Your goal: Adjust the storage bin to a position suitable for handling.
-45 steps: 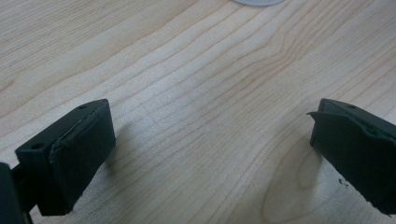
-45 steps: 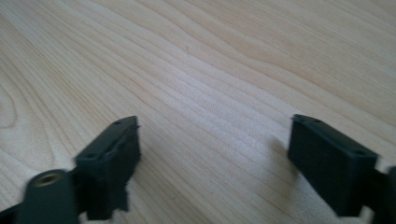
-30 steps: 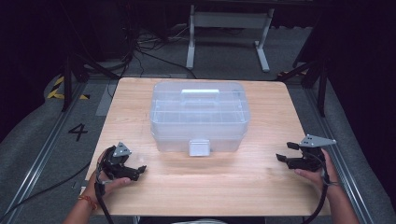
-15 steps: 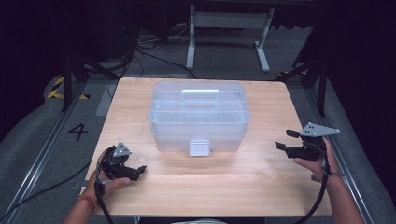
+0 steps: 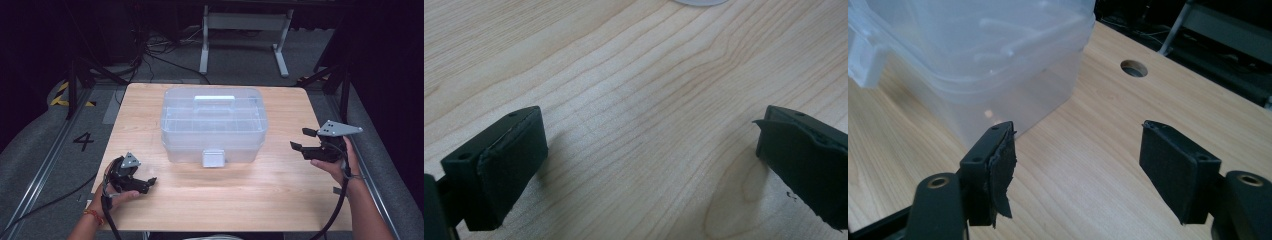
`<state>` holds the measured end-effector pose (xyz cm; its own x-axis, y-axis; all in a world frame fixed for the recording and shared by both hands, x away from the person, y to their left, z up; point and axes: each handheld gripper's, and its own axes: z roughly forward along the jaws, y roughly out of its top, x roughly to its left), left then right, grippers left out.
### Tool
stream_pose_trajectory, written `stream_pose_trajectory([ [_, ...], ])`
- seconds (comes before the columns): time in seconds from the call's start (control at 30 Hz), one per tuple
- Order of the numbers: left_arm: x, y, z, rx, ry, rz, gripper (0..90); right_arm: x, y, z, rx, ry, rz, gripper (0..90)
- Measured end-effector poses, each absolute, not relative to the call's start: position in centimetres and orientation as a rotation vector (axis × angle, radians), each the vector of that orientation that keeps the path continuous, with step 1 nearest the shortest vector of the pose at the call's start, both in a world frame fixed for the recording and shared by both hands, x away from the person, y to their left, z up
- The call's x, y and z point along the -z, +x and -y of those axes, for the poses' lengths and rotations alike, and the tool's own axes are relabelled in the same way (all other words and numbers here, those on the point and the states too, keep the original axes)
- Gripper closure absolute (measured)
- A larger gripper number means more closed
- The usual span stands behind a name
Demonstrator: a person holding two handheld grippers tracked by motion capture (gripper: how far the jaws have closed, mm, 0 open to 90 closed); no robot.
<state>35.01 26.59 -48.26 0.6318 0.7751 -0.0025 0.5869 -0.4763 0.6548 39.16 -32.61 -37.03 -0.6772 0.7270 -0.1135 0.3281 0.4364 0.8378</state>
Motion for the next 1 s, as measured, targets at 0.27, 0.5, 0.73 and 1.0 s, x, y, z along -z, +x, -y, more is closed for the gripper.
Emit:
stream_pose_trajectory([
  [0.27,48.3,35.0,-26.6,-0.392,2.228,-1.060,0.6,34.9,40.0,31.2,-1.162,0.841,-2.207,31.5],
  [0.5,48.3,35.0,-26.6,-0.389,2.229,-1.058,0.5,33.5,40.9,29.2,-1.178,0.803,-2.208,33.0],
  [0.73,48.3,35.0,-26.6,-0.391,2.230,-1.060,0.6,32.0,41.7,26.6,-1.174,0.747,-2.229,33.5],
  [1.0,48.2,35.0,-26.6,-0.391,2.229,-1.060,0.5,30.8,43.1,23.3,-1.163,0.705,-2.251,35.4],
])
